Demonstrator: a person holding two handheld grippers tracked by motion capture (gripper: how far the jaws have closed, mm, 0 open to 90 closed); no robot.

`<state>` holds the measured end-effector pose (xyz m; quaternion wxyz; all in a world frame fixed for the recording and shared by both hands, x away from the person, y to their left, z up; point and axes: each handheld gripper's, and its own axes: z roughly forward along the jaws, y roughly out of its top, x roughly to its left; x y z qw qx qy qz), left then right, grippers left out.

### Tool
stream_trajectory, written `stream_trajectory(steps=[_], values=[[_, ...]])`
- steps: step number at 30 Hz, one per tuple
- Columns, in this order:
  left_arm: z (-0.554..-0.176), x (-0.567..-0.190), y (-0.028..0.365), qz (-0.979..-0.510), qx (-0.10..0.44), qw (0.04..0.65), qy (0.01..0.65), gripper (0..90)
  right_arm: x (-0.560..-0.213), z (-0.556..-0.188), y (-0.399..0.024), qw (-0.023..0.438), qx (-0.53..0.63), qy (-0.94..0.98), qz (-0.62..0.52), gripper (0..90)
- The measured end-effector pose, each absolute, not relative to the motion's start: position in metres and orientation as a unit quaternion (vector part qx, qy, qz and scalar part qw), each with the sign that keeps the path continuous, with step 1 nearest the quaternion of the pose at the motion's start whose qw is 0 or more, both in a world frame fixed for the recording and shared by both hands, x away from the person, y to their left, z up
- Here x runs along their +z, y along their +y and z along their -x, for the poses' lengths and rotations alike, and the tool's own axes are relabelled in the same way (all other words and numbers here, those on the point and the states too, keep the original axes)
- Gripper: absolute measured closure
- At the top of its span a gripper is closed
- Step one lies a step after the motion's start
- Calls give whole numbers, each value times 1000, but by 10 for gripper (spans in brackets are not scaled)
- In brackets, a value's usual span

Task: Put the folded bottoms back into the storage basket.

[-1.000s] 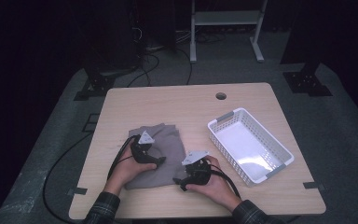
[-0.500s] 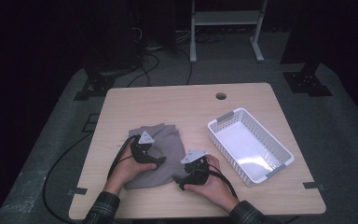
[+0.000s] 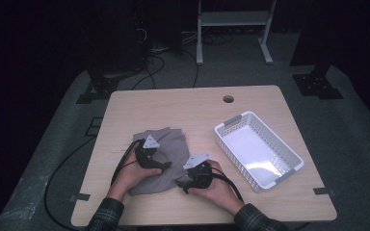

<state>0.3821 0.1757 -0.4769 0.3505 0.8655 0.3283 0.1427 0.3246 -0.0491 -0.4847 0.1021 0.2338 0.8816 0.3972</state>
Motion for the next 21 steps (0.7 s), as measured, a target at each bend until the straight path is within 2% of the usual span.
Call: stream_trajectory(steps=[2, 3, 5, 6, 8, 9, 10, 13, 21], values=[[-382, -477, 176, -866, 143, 351, 328, 64, -484, -326, -49, 100, 404, 881, -227, 383], [-382, -477, 176, -866, 143, 351, 328, 64, -484, -326, -49, 100, 404, 881, -227, 383], [-382, -477, 176, -866, 143, 350, 328, 64, -484, -327, -49, 98, 410, 878, -226, 492], [-382, -477, 176, -866, 143, 351, 327, 64, -484, -328, -49, 98, 412, 877, -228, 597], [-382, -477, 176, -865, 143, 352, 328, 64, -484, -330, -50, 99, 414, 876, -229, 678], [-382, -477, 176, -865, 144, 352, 327, 64, -484, -330, -50, 99, 414, 876, -229, 678], [-382, -477, 176, -865, 144, 352, 327, 65, -483, -330, -51, 97, 413, 876, -231, 737], [-382, -477, 176, -864, 144, 353, 327, 67, -482, -331, -52, 93, 410, 877, -232, 778], [-382, -470, 178, -868, 132, 345, 332, 129, -479, -329, -53, 94, 395, 885, -227, 793]])
